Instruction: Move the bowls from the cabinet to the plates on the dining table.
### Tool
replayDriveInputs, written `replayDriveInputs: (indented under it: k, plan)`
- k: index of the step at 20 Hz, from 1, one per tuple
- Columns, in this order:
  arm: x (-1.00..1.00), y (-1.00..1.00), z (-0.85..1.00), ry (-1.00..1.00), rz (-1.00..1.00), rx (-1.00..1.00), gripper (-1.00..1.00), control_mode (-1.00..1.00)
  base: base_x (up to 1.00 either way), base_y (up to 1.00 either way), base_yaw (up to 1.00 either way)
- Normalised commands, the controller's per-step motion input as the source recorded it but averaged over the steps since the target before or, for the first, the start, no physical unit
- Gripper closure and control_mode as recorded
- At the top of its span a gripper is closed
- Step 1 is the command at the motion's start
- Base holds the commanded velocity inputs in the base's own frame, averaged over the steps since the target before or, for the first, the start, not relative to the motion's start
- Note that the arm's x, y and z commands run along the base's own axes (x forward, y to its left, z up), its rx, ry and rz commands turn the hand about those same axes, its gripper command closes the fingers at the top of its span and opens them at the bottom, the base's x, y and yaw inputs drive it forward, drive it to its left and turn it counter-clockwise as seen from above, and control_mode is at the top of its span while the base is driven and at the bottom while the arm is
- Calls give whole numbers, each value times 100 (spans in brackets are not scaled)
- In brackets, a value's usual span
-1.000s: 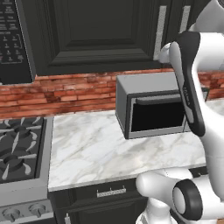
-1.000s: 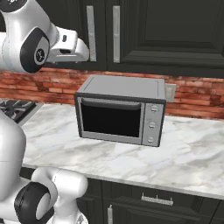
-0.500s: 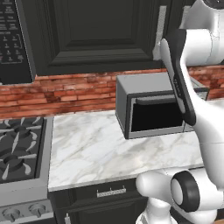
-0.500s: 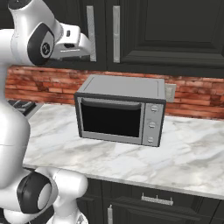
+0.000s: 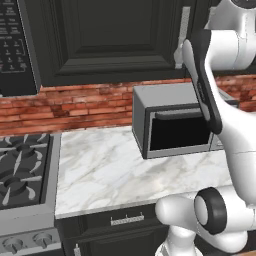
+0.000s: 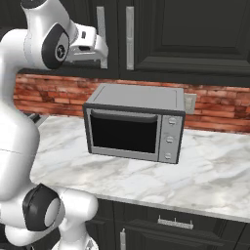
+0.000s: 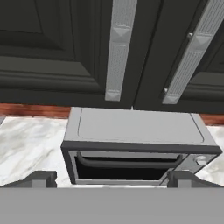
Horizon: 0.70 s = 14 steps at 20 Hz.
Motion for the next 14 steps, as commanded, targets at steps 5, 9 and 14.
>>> replayDriveInputs:
  k: [5,9,14]
  plan:
    - [19,-5,0,0,0,0,-100,-100,0,0,0]
    - [19,0,0,-1,0,0,-100,-100,0,0,0]
    - [27,0,0,0,0,0,-100,-100,0,0,0]
